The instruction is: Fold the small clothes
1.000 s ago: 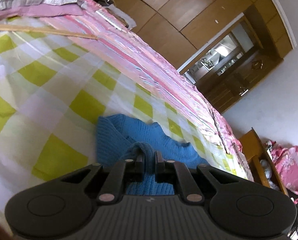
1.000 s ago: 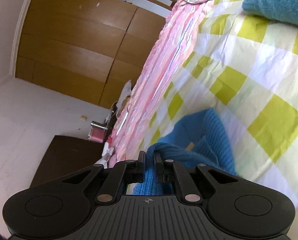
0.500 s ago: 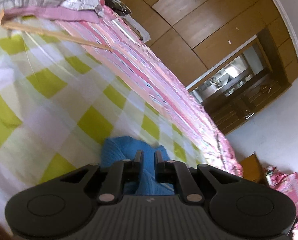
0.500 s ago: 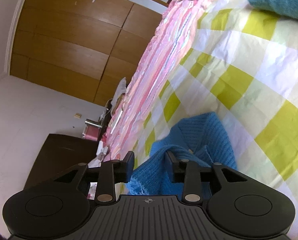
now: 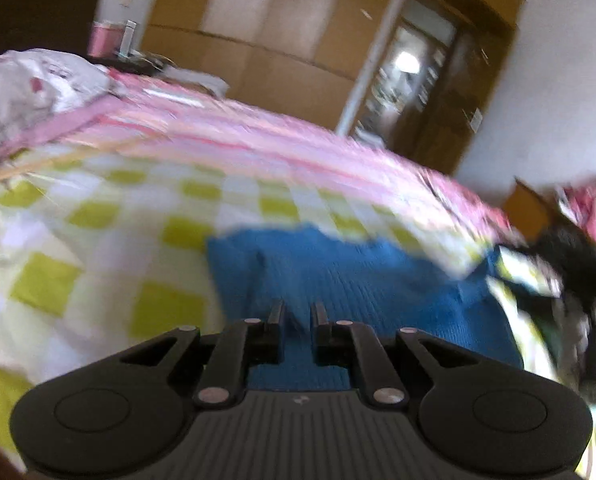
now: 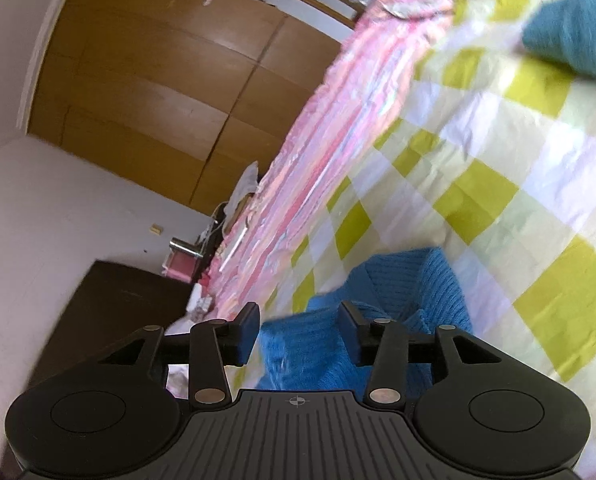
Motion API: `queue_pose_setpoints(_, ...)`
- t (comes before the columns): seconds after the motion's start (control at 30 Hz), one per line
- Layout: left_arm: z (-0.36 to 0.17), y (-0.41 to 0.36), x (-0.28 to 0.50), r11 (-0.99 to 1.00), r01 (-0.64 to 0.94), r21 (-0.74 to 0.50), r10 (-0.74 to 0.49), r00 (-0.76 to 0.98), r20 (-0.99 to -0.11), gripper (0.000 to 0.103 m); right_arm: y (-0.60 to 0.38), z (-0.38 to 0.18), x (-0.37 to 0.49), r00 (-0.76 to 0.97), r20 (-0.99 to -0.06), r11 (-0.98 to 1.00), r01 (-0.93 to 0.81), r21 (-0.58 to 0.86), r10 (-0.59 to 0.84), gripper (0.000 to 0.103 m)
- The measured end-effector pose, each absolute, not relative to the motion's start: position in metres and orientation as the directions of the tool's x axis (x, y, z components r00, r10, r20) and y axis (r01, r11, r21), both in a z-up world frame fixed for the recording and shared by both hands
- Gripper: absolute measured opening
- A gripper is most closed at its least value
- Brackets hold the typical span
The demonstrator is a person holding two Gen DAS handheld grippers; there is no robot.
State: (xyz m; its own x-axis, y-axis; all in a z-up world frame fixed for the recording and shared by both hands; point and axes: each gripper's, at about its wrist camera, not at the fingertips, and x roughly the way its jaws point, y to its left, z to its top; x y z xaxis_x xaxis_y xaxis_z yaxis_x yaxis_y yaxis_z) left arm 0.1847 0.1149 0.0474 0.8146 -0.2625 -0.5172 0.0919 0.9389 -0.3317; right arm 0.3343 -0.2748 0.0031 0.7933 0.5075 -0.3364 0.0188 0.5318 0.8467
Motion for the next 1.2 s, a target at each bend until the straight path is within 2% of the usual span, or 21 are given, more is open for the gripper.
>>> queue_pose_setpoints(0.1, 0.038, 0.099, 0.186, 0.952, 0.149, -0.267, -0.278, 0.782, -0.557, 0.017, -0.271, 0.013, 0.325, 0.805, -0.361, 0.626, -0.015, 0.780, 0.470, 0.044)
queue_pose_setpoints(0.2, 0.032, 0.092, 0.209, 0.941, 0.183, -0.283, -0.321, 0.742, -0.588, 0.018, -0.269, 0.020, 0.318, 0.811, -0.380, 0.695, -0.045, 0.718, 0.445, 0.044)
queue_pose_setpoints(0.33, 0.030, 0.085, 0.247, 0.957, 0.176, -0.231, -0.283, 0.739, -0.611, 0.018, -0.269, 0.025, 0.314, 0.807, -0.391, 0.729, -0.069, 0.681, 0.442, 0.044)
queue_pose_setpoints(0.43, 0.038, 0.098, 0.270, 0.966, 0.078, -0.245, -0.211, 0.782, -0.586, 0.018, -0.266, 0.026, 0.312, 0.805, -0.423, 0.778, -0.075, 0.624, 0.416, 0.044)
queue_pose_setpoints(0.57, 0.046, 0.130, 0.290, 0.931, -0.111, -0.349, -0.114, 0.818, -0.564, 0.021, -0.261, 0.025, 0.314, 0.811, -0.461, 0.844, -0.074, 0.531, 0.361, 0.044)
queue_pose_setpoints(0.63, 0.048, 0.135, 0.287, 0.920, -0.128, -0.372, -0.108, 0.827, -0.552, 0.023, -0.259, 0.024, 0.315, 0.810, -0.467, 0.852, -0.075, 0.517, 0.355, 0.044)
queue_pose_setpoints(0.87, 0.040, 0.121, 0.256, 0.955, -0.077, -0.287, -0.103, 0.820, -0.563, 0.027, -0.234, 0.023, 0.319, 0.805, -0.518, 0.938, -0.131, 0.320, 0.289, 0.043)
queue_pose_setpoints(1.03, 0.022, 0.118, 0.250, 0.962, -0.102, -0.252, -0.076, 0.790, -0.609, 0.028, -0.233, 0.007, 0.336, 0.770, -0.618, 0.974, -0.016, 0.228, 0.157, 0.043)
queue_pose_setpoints(1.2, 0.020, 0.126, 0.240, 0.957, -0.122, -0.265, -0.067, 0.792, -0.607, 0.029, -0.243, 0.006, 0.334, 0.769, -0.628, 0.978, 0.020, 0.209, 0.118, 0.041)
